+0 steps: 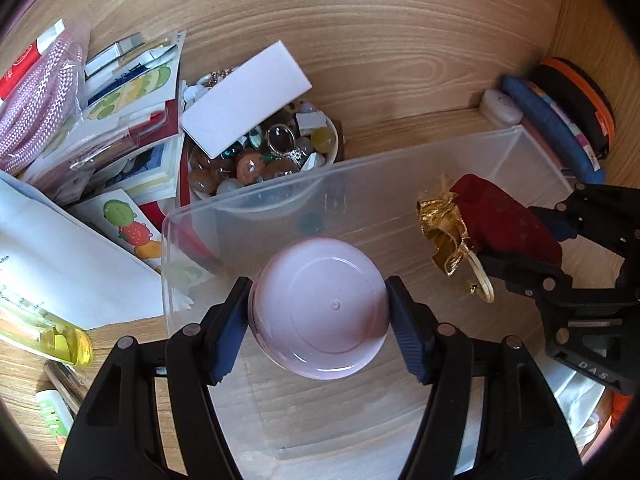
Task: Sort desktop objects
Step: 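Carry pouch and pink jar over the clear box and open both tools, then withdraw both open tools from the clear box toward the desk items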
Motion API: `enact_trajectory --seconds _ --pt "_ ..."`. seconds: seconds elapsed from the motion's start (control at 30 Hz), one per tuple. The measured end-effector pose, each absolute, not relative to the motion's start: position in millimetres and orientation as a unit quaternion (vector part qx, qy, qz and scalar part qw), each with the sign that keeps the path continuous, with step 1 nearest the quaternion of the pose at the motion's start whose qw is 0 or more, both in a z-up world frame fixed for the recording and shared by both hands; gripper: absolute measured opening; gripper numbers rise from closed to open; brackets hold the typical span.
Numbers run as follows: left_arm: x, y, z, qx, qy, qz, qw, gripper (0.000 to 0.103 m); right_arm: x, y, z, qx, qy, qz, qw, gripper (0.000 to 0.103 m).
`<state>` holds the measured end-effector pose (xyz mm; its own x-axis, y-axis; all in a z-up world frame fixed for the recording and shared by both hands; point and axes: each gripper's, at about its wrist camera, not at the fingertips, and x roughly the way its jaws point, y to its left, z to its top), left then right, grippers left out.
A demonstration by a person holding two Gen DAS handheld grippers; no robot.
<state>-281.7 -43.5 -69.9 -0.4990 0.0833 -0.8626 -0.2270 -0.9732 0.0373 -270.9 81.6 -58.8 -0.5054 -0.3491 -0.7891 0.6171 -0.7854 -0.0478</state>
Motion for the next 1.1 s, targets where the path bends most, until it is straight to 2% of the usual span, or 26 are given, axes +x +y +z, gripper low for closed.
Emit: enact_trajectory --seconds 0.17,0.23,0.47,0.6,0.73,0.9,1.1 --pt "-282.9 -42.3 -71.3 -0.497 0.076 0.860 0.088 0.066 -265.1 74.6 -60.2 0.398 0.192 -0.854 0.274 0.037" --pt "-283.8 -42.3 -71.6 -0.500 0.077 0.858 0.088 0.066 -263.4 75.2 -57.3 0.391 0.192 -0.858 0.272 0.047" --pt "-286.2 -41.4 -72.7 -0.505 0.079 0.855 0.082 0.066 -265.6 77.3 -52.3 0.383 0.186 -0.863 0.271 0.056" --pt "-285.8 -39.7 -71.3 -0.505 0.078 0.856 0.077 0.071 -264.5 79.0 -47.6 0.377 0.181 -0.868 0.268 0.067" --pt "-279.2 -40.4 -62.5 -0.499 0.072 0.861 0.072 0.072 -260.7 82.7 -40.2 0.367 0.176 -0.873 0.269 0.070" --pt "-260.1 -45.5 -40.0 -0.476 0.067 0.875 0.064 0.079 -250.2 90.6 -25.5 0.356 0.170 -0.881 0.261 0.078" --pt "-227.5 -49.8 -13.4 -0.443 0.071 0.892 0.053 0.084 -240.4 98.5 -9.8 0.356 0.145 -0.886 0.259 0.080"
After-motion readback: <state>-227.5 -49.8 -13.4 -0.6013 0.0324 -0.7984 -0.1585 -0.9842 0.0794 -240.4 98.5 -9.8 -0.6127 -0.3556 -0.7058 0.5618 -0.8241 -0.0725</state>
